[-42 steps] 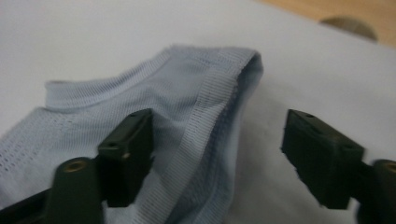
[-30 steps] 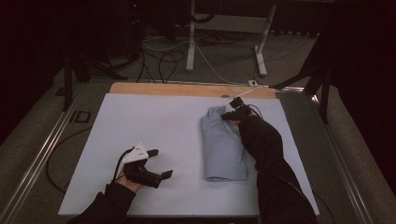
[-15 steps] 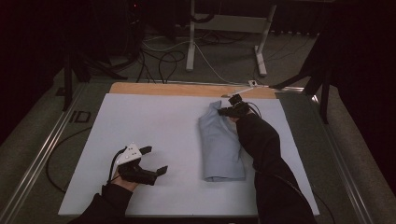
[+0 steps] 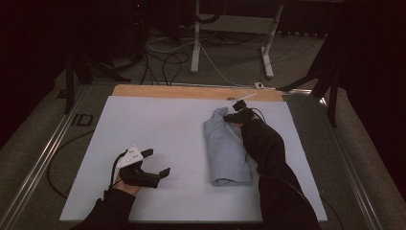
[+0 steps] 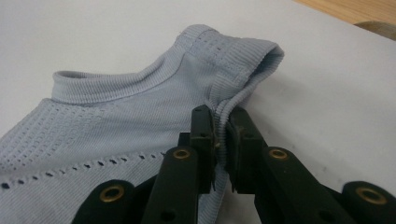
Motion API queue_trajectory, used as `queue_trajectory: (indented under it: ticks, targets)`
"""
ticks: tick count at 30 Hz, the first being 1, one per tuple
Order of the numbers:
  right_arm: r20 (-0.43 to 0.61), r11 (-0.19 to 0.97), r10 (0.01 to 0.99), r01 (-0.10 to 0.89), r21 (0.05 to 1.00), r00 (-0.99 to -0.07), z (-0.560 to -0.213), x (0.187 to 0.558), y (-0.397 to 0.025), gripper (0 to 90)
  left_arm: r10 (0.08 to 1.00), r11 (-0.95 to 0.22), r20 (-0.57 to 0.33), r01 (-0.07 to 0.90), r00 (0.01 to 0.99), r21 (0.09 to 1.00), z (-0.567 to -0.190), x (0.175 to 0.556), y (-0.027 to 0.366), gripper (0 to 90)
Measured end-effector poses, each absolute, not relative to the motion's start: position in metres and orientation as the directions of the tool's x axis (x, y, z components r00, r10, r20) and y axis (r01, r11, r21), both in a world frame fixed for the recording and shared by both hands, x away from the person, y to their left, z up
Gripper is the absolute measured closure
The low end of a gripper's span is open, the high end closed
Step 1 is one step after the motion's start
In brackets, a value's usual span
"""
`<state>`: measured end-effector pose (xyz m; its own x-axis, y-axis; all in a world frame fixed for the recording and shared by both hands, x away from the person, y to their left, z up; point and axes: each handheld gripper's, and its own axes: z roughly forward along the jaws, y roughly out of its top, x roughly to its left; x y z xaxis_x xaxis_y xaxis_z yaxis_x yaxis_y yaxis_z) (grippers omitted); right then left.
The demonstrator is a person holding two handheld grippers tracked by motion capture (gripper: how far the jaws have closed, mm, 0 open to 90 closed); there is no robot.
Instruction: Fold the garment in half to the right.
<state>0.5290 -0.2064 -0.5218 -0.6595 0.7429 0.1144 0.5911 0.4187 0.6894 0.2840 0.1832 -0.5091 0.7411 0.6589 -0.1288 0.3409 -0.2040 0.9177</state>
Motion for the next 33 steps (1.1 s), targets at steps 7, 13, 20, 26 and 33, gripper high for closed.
queue_trajectory:
  ticks: [7, 13, 20, 26, 33]
  targets:
    - [0.092, 0.428, 0.754, 0.593, 0.682, -0.650, -0.519, 0.529, -0.203, 73.8, 0.676, -0.227, -0.097, 0.332, 0.730, 0.916, -0.509, 0.285, 0.184, 0.4]
    - [0.097, 0.423, 0.755, 0.594, 0.684, -0.649, -0.508, 0.525, -0.203, 56.4, 0.674, -0.223, -0.088, 0.315, 0.734, 0.922, -0.505, 0.283, 0.186, 1.6]
    - [0.069, 0.433, 0.730, 0.539, 0.723, -0.680, -0.474, 0.504, -0.199, 44.2, 0.659, -0.229, -0.073, 0.292, 0.749, 0.929, -0.501, 0.280, 0.189, 1.9]
    - [0.044, 0.461, 0.686, 0.481, 0.746, -0.726, -0.456, 0.472, -0.193, 50.1, 0.645, -0.212, -0.093, 0.295, 0.759, 0.932, -0.498, 0.280, 0.193, 1.8]
    - [0.079, 0.469, 0.621, 0.451, 0.760, -0.780, -0.454, 0.430, -0.189, 59.1, 0.635, -0.222, -0.090, 0.293, 0.767, 0.930, -0.496, 0.279, 0.199, 1.0]
